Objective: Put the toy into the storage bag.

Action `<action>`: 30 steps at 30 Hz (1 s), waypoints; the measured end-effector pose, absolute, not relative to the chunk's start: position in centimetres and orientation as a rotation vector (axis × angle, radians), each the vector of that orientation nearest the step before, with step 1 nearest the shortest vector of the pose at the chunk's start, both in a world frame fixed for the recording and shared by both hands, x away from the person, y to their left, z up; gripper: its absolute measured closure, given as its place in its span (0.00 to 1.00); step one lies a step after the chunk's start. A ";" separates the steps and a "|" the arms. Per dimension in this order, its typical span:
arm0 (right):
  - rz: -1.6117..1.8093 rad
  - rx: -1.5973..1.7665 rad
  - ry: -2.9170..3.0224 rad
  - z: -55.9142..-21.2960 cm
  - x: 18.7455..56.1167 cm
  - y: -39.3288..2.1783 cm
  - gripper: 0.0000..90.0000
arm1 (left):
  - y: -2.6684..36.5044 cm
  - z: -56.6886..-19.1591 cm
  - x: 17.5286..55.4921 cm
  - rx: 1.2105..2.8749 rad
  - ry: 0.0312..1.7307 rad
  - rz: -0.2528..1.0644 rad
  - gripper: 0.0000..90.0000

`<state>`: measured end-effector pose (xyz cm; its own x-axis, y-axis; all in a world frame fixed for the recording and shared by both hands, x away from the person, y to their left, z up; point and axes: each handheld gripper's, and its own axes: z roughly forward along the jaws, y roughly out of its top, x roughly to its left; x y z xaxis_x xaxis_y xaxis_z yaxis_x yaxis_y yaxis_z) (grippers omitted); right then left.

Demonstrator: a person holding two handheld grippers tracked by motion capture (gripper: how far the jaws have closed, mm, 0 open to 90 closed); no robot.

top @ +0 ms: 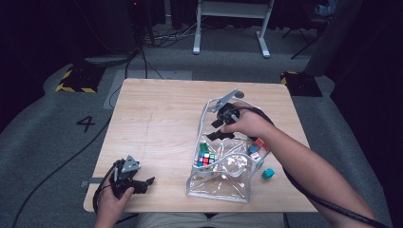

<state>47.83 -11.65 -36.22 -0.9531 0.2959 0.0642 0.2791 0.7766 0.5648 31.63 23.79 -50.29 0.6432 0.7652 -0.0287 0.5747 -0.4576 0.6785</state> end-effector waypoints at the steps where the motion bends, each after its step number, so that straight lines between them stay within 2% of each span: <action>1: 0.929 0.485 2.930 -35.8 47.7 -11.9 0.42 | 23.8 -50.3 31.7 2.195 1.035 0.360 0.15; 11: 1.064 0.613 2.776 -30.0 46.2 -16.0 0.40 | 23.7 -50.3 31.7 2.195 1.043 0.370 0.15; 14: 1.069 0.673 2.732 -28.8 45.8 -17.9 0.41 | 23.6 -50.3 32.0 2.201 1.061 0.377 0.09; 23: 1.086 0.842 2.592 -27.1 44.4 -25.1 0.41 | 23.4 -50.3 32.5 2.220 1.090 0.363 0.00; 30: 1.075 0.965 2.511 -27.3 43.3 -30.2 0.39 | 23.3 -50.4 32.8 2.209 1.109 0.368 0.00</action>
